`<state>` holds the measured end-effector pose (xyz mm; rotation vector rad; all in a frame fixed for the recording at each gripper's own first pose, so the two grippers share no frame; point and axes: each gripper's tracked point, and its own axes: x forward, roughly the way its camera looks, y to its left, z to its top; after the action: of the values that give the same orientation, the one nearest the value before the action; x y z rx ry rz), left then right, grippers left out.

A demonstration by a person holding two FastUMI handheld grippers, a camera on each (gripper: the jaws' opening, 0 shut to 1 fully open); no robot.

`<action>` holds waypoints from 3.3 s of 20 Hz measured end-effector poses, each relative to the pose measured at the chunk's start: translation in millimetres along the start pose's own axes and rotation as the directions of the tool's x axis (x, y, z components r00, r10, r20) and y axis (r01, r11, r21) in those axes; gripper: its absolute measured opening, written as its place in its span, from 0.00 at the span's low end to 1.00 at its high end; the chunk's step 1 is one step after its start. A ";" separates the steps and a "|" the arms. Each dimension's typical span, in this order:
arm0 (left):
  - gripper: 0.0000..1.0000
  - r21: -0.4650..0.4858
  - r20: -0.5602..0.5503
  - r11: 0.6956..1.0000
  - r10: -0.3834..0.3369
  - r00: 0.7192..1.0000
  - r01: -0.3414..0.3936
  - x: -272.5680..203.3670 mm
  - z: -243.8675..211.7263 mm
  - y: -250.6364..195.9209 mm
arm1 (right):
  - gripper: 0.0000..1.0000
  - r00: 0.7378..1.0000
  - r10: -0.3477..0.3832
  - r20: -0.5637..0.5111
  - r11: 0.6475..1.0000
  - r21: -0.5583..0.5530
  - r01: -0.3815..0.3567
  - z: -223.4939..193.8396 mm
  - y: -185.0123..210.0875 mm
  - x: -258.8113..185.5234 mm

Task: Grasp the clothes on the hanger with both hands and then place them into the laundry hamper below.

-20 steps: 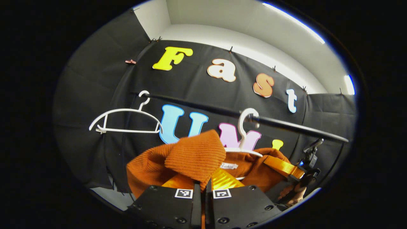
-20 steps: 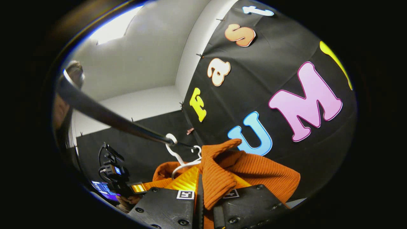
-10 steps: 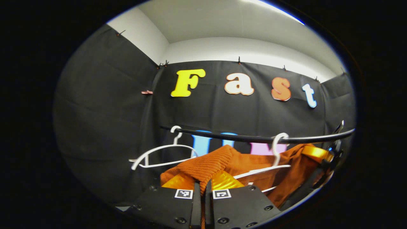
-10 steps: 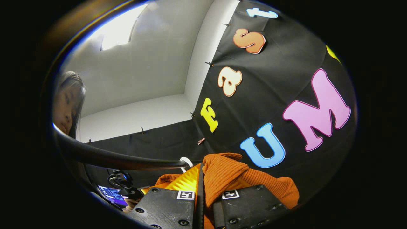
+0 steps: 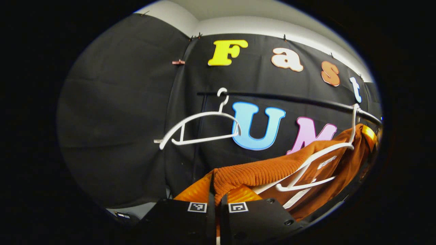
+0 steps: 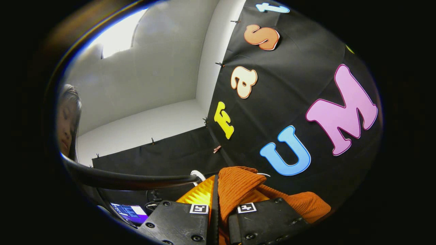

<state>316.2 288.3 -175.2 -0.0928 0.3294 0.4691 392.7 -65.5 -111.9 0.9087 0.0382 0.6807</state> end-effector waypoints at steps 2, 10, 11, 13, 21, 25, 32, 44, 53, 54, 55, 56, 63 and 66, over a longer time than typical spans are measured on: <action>0.09 -0.039 -0.036 0.999 -0.025 0.999 0.023 11.7 -18.2 -7.1 | 0.05 1.000 -0.010 -0.005 1.000 0.000 0.010 -1.3 -1.5 -2.0; 0.09 -0.048 -0.092 0.994 -0.104 0.990 0.100 75.7 -38.2 -28.5 | 0.15 1.000 -0.029 0.004 1.000 0.006 0.029 10.9 -6.9 -0.7; 0.09 -0.032 -0.123 0.995 -0.098 0.988 0.095 82.2 -51.3 -28.0 | 0.16 0.999 -0.045 0.001 0.999 0.007 0.045 9.6 -12.0 -1.1; 0.09 0.000 -0.150 0.995 -0.095 0.984 0.096 78.4 -75.2 -32.7 | 0.16 0.996 -0.087 -0.017 0.996 -0.010 0.087 4.6 -25.7 -6.3; 0.08 -0.024 -0.185 0.983 -0.182 0.966 0.181 23.4 -116.3 -91.2 | 0.16 0.939 -0.338 0.055 0.939 -0.050 0.341 20.1 -104.0 -60.3; 0.09 0.034 -0.269 0.970 -0.221 0.937 0.239 15.5 -150.0 -122.1 | 0.16 0.855 -0.515 0.054 0.845 -0.132 0.518 2.5 -151.6 -93.9; 0.09 -0.067 -0.369 0.964 -0.262 0.892 0.256 -1.9 -201.6 -137.8 | 0.16 0.761 -0.642 -0.094 0.760 -0.216 0.614 -58.7 -178.9 -135.4; 0.09 -0.145 -0.382 0.962 -0.270 0.884 0.231 -25.3 -217.7 -152.8 | 0.16 0.781 -0.459 -0.424 0.875 -0.063 0.480 -188.4 -105.4 -123.2; 0.08 -0.164 -0.399 0.952 -0.305 0.865 0.260 -30.3 -214.1 -170.1 | 0.16 0.714 -0.380 -0.588 0.888 -0.018 0.459 -257.0 -83.9 -137.0; 0.08 -0.163 -0.406 0.952 -0.304 0.862 0.258 -30.9 -216.6 -170.8 | 0.16 0.704 -0.374 -0.604 0.888 -0.014 0.460 -262.8 -84.2 -139.1; 0.08 -0.163 -0.416 0.954 -0.298 0.859 0.253 -30.6 -219.4 -170.5 | 0.16 0.691 -0.369 -0.622 0.885 -0.007 0.466 -268.1 -85.9 -143.4; 0.08 -0.164 -0.426 0.955 -0.293 0.856 0.245 -30.0 -223.9 -171.4 | 0.16 0.672 -0.369 -0.642 0.879 -0.004 0.478 -274.5 -89.7 -149.1; 0.09 -0.225 -0.531 0.962 -0.255 0.808 0.156 -26.8 -259.7 -166.1 | 0.16 0.550 -0.422 -0.721 0.834 -0.070 0.547 -303.0 -116.2 -177.1; 0.09 -0.251 -0.592 0.963 -0.235 0.771 0.101 -27.6 -280.2 -163.5 | 0.17 0.475 -0.448 -0.758 0.796 -0.095 0.598 -318.5 -125.8 -193.1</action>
<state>286.6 85.6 -428.2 -0.4857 0.9173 0.2775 208.2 0.8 -452.7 0.6647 1.1341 0.4169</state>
